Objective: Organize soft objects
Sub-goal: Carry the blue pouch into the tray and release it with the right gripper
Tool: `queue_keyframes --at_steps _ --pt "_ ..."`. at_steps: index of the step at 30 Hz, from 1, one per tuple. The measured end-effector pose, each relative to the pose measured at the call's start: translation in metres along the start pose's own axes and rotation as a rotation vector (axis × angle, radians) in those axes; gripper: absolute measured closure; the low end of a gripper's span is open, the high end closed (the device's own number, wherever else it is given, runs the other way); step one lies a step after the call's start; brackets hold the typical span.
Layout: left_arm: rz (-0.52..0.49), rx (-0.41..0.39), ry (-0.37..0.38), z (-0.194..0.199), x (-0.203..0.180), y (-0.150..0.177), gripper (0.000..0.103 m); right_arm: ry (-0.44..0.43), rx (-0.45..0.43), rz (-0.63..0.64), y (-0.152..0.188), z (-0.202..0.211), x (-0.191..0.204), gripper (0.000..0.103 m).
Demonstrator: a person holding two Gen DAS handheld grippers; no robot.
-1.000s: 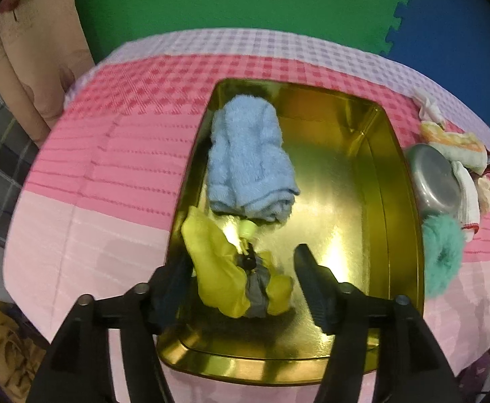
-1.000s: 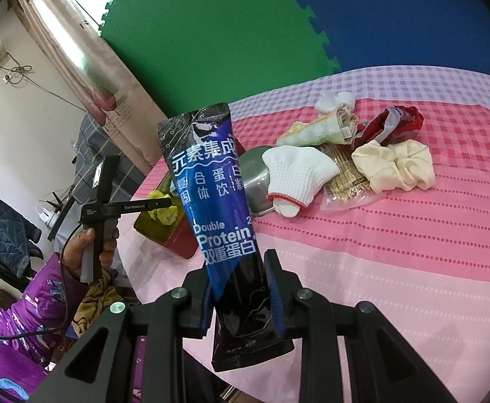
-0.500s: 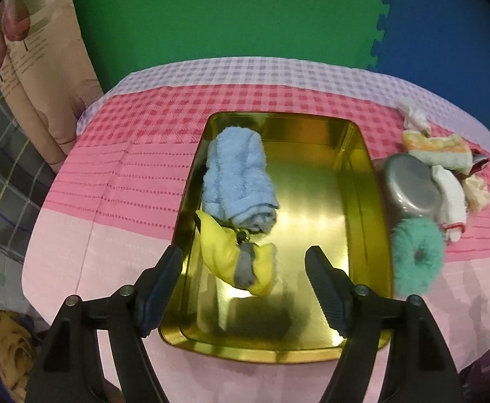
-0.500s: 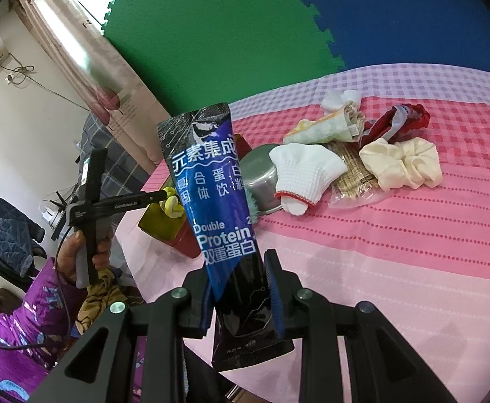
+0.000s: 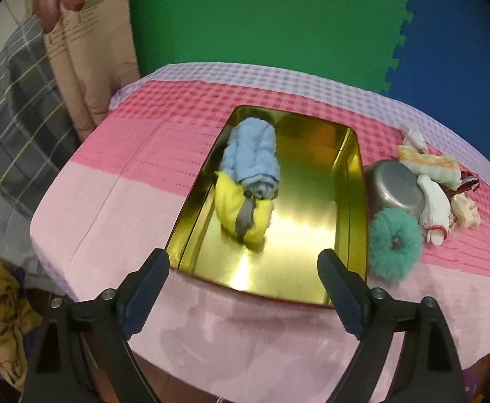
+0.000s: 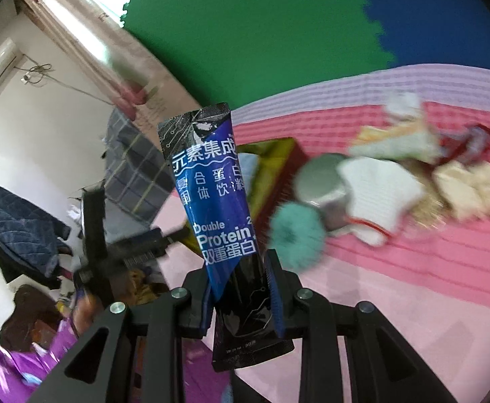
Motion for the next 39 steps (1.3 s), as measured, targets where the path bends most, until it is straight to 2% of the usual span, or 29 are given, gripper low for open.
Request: queue_keyframes --at_steps 5,13,18,25,27,31,33,36,38,39 --pt "-0.026 -0.026 -0.053 0.007 0.007 0.007 0.015 -0.039 0.053 -0.009 -0.019 -0.057 0.03 0.076" --pt "0.001 -0.043 -0.113 0.006 0.034 0.017 0.015 -0.005 0.135 -0.131 -0.031 -0.152 0.04 0.076" --pt "0.042 -0.061 -0.145 0.004 0.049 0.016 0.015 0.092 0.161 -0.163 -0.022 -0.19 0.033 0.076" --pt "0.058 -0.049 -0.126 0.0 0.054 0.022 0.015 0.225 0.185 -0.177 -0.011 -0.222 0.013 0.074" --pt "0.051 -0.043 -0.12 -0.001 0.051 0.023 0.015 0.262 0.181 -0.165 -0.012 -0.229 0.01 0.072" --pt "0.038 -0.057 -0.123 0.0 0.05 0.022 0.015 0.291 0.159 -0.113 -0.017 -0.234 0.014 0.063" --pt "0.04 -0.052 -0.122 -0.001 0.05 0.023 0.015 0.276 0.133 -0.075 -0.024 -0.227 0.02 0.063" --pt "0.045 -0.038 -0.12 -0.002 0.05 0.025 0.015 0.222 0.049 -0.046 -0.04 -0.196 0.025 0.063" --pt "0.045 -0.037 -0.109 -0.001 0.048 0.026 0.015 0.188 0.006 -0.019 -0.042 -0.165 0.024 0.053" --pt "0.042 -0.042 -0.104 0.001 0.046 0.026 0.015 0.194 -0.018 0.006 -0.04 -0.147 0.02 0.044"
Point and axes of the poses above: each gripper's, at about its wrist camera, not at the fingertips, and z roughly against the way its jaws point, x to its left, y to its underside, the point moved 5 cm from there along -z, roughly the way its jaws point, and after that the axes turned 15 degrees about -x, right-handed, at the moved point
